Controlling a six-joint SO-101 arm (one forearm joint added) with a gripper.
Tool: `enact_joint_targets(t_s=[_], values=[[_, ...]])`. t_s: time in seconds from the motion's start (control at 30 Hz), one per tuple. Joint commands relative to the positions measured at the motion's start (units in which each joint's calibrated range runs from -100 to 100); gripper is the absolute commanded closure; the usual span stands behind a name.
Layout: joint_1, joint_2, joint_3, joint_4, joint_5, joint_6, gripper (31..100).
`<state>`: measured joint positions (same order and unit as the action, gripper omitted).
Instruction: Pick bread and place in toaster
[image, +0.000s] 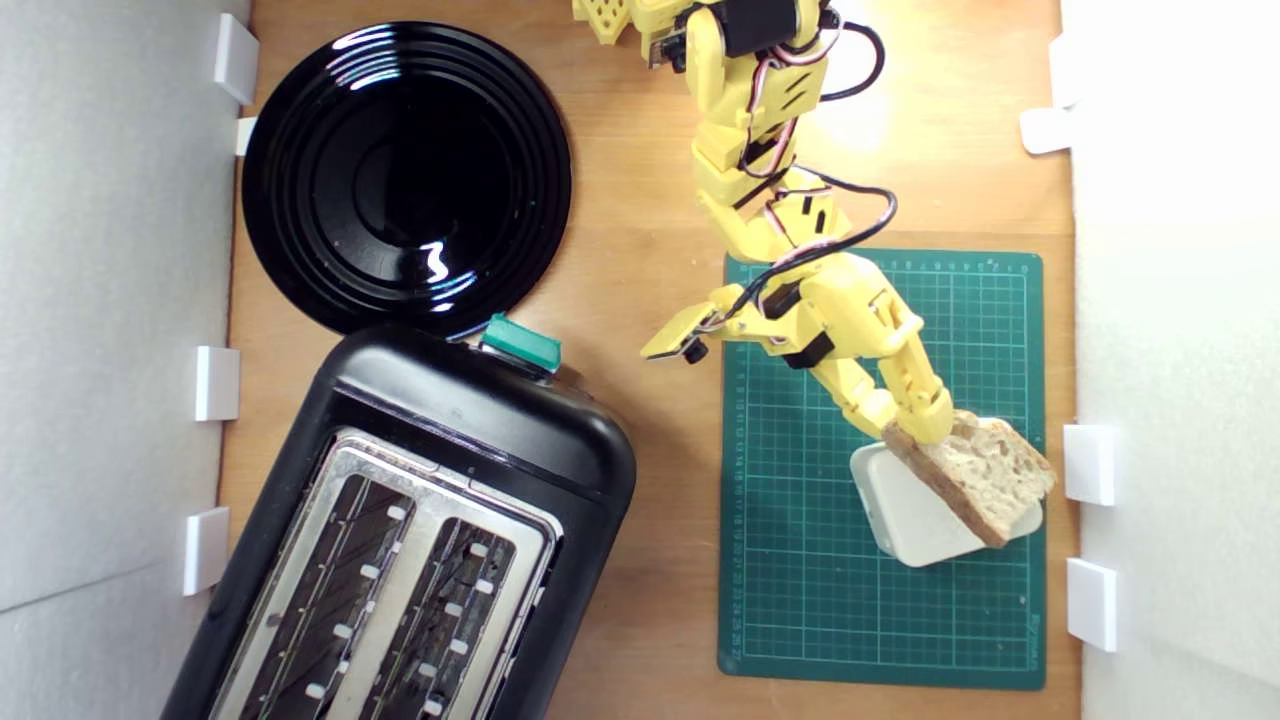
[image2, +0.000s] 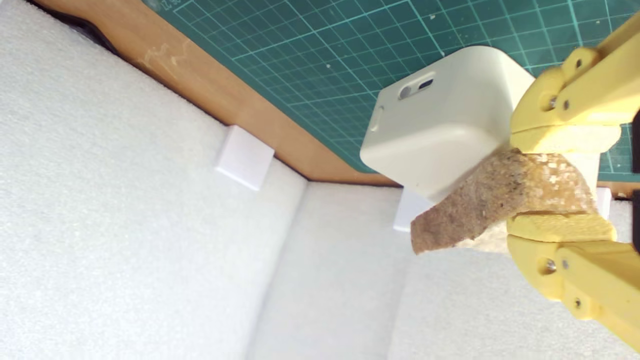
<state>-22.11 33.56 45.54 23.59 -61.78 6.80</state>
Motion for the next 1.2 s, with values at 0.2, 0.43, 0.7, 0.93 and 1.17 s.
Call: enact_joint_targets(t_s=[0.2,0.43,0.7,0.93,1.17], values=[[-0.38,-1.69,-1.55,-0.2,-0.93,-0.19,73.9],[-0.22,-4.11,-1.28,-0.2,-0.25,-0.29,77.9],[0.43,-16.59,-1.28,0.25,14.85,-6.83,77.9],[1.88,-36.47,-1.28,0.53,27.74,-10.23,77.9],[4.54,-61.76,-1.73,0.62,41.73,-10.07,77.9]])
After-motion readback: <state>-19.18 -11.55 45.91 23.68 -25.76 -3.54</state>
